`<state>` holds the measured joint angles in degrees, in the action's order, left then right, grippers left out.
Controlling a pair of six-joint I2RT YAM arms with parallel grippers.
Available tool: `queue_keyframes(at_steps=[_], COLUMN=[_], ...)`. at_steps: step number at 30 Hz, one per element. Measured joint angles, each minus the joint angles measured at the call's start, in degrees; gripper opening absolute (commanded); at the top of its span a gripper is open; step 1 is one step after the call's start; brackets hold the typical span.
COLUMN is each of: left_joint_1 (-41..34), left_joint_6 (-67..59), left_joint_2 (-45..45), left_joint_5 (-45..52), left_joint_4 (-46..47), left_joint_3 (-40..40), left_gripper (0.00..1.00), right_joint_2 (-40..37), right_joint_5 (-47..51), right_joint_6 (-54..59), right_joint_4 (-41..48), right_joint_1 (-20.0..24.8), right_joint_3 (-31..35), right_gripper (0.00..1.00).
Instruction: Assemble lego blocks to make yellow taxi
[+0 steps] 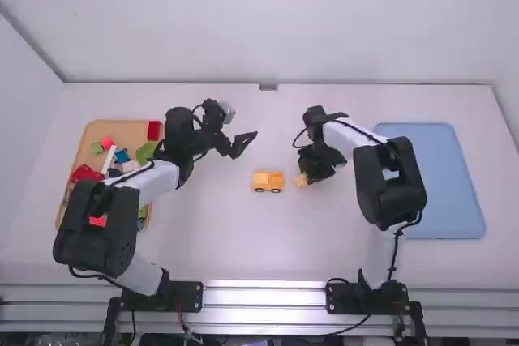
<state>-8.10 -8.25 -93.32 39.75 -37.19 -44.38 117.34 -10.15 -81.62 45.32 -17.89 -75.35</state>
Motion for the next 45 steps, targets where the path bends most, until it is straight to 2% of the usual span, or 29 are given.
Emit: queue_keyframes(at_steps=[6,8,9,10,14,15,16,17,18,19,26,29,35,37,39,40,42,45], left_joint_1=[0.0,0.0,0.0,0.0,0.0,0.0,0.0,0.0,0.0,0.0,0.0,0.0,0.0,0.0,0.0,0.0,0.0,0.0], left_joint_6=[0.0,0.0,0.0,0.0,0.0,0.0,0.0,0.0,0.0,0.0,0.0,0.0,0.0,0.0,0.0,0.0,0.0,0.0], left_joint_2=[0.0,0.0,0.0,0.0,0.0,0.0,0.0,0.0,0.0,0.0,0.0,0.0,0.0,0.0,0.0,0.0,0.0,0.0], left_joint_5=[0.0,0.0,0.0,0.0,0.0,0.0,0.0,0.0,0.0,0.0,0.0,0.0,0.0,-0.2,-0.9,-1.3,-1.6,-4.8], left_joint_4=[0.0,0.0,0.0,0.0,0.0,0.0,0.0,0.0,0.0,0.0,0.0,0.0,0.2,0.6,1.4,2.5,3.4,5.9], left_joint_3=[0.0,0.0,0.0,0.0,0.0,0.0,0.0,0.0,0.0,0.0,0.0,0.0,0.0,0.0,0.0,0.0,0.0,0.0], left_gripper=[0.99,0.99,0.99,0.99,0.99,0.99,0.99,0.99,0.99,0.99,0.99,0.99,0.99,0.99,0.99,0.99,0.99,0.99], right_joint_2=[0.3,0.3,0.3,0.3,0.3,0.3,0.3,0.4,0.3,0.3,0.3,0.5,1.0,1.0,1.0,1.0,1.0,1.0], right_joint_5=[-1.5,-2.2,-2.4,-2.9,-3.6,-3.8,-4.1,-4.5,-4.8,-5.2,-7.7,-8.2,-8.4,-7.6,-5.7,-2.6,1.1,9.8], right_joint_6=[-10.0,-11.5,-11.9,-12.6,-13.5,-13.8,-14.0,-14.2,-14.1,-14.1,-12.0,-10.6,-1.3,7.1,13.9,21.9,29.4,46.9], right_joint_4=[-1.3,-1.9,-1.9,-1.9,-1.9,-1.9,-1.8,-1.9,-1.8,-1.8,-0.1,6.4,22.1,27.3,28.7,28.9,28.5,25.4], right_joint_1=[0.7,1.4,1.7,2.1,3.1,3.5,3.7,3.9,4.1,4.2,4.3,4.5,6.4,6.9,7.0,6.9,6.7,6.0], right_joint_3=[2.7,2.7,2.7,2.7,2.7,2.7,2.7,2.7,2.7,2.7,2.6,1.0,-12.6,-20.7,-25.4,-29.6,-32.7,-37.0], right_gripper=[0.02,0.09,0.15,0.26,0.33,0.51,0.58,0.77,0.91,0.98,0.98,0.98,0.98,0.98,0.98,0.98,0.98,0.98])
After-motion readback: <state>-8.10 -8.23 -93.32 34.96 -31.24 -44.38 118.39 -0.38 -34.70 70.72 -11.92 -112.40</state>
